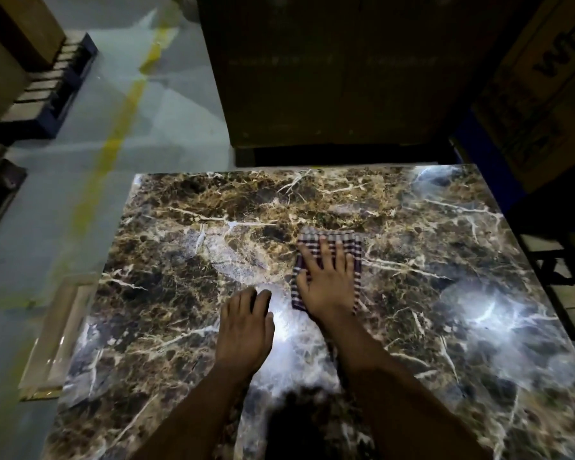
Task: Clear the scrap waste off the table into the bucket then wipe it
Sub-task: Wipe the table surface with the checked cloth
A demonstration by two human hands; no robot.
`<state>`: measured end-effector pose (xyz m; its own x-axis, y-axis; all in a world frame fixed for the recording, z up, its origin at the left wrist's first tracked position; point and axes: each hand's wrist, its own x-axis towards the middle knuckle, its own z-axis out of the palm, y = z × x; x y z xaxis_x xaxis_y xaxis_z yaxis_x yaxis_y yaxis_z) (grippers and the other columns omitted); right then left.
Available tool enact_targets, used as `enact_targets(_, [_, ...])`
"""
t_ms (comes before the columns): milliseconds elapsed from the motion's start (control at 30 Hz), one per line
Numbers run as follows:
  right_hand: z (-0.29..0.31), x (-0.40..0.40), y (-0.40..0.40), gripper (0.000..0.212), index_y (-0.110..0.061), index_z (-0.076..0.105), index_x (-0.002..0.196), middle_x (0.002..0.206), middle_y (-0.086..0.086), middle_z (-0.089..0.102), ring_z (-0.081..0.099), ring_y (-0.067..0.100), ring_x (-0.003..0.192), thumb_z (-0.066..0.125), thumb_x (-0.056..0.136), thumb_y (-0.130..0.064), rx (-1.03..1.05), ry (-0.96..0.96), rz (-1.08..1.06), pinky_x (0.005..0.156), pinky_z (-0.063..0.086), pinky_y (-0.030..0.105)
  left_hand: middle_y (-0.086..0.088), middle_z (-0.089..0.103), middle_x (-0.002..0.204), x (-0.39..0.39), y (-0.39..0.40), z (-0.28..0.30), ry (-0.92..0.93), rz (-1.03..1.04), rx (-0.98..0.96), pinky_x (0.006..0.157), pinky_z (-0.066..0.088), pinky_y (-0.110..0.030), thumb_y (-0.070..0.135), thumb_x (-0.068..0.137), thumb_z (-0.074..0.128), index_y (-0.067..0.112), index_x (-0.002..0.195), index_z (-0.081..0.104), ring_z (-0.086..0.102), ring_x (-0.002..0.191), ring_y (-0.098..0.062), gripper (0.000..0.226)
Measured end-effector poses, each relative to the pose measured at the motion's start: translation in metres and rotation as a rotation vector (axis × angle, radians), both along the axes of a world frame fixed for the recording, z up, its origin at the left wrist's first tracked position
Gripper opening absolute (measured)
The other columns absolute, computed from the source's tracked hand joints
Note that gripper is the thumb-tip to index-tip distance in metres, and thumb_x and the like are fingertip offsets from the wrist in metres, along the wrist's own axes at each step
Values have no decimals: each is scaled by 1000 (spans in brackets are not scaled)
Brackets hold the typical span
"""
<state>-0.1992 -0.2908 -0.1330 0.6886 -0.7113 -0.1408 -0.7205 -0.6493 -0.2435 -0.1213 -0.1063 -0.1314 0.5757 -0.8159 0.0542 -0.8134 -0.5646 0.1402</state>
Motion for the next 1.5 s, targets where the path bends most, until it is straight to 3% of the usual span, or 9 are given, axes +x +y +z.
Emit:
enact_targets(167, [1,-27,14,60,-51,8,157,170,-4,2,-4,28,157,21,99,-56,-2,16,195,125,6,51,-5,40,149,18,-31,0,70,78,50,102,39,-47,39,102,42,24,146,41,42,125,-29,46])
enact_targets(333, [-1,-9,-34,61,-50,9,157,171,-2,2,-8,28,156,21,98,-59,-29,45,50,126,1,51,-6,46,134,32,-47,2,61,86,38,92,43,-44,38,99,48,20,145,42,45,113,-28,49])
enact_targets(400, [-2,29,-53,62,-48,12,157,171,0,5,-6,30,156,18,96,-59,-25,21,16,125,2,52,-7,47,129,39,-54,1,48,72,34,91,43,-44,36,98,49,19,140,45,47,113,-30,46])
enact_targets(567, [-1,66,-45,61,-48,12,158,171,0,4,-8,29,156,24,98,-56,-12,8,186,125,2,53,-11,42,151,52,-72,-6,49,30,12,107,38,-47,30,97,52,16,118,54,39,138,-30,26])
enact_targets(667, [0,32,-48,61,-50,10,157,171,-2,4,-7,27,157,22,98,-58,-27,31,190,126,3,51,-11,50,139,61,-83,-5,11,47,3,96,41,-46,30,94,55,16,109,53,46,121,-30,20])
enact_targets(900, [-2,90,-144,63,-47,17,157,170,1,10,1,31,156,20,95,-60,-52,36,13,125,5,54,-5,49,118,78,-99,2,-4,55,35,87,40,-43,33,92,43,21,137,50,47,102,-29,46])
enact_targets(1100, [0,110,-116,62,-50,11,157,170,-2,8,0,29,157,22,97,-57,-47,10,242,125,3,51,-9,43,147,84,-117,-6,64,46,-27,108,34,-47,25,93,49,17,117,55,39,138,-30,27])
enact_targets(1300, [-2,74,-179,66,-48,15,157,170,-1,9,-1,28,156,15,93,-62,-74,84,63,125,2,51,-5,49,123,94,-144,0,25,86,16,90,38,-43,32,91,43,20,122,53,48,111,-30,35])
enact_targets(1500, [-1,138,-180,67,-49,6,158,170,0,6,-6,30,156,10,93,-63,-48,59,163,125,0,52,-3,39,155,95,-151,-4,87,66,10,113,29,-46,33,97,41,24,148,42,33,143,-26,52])
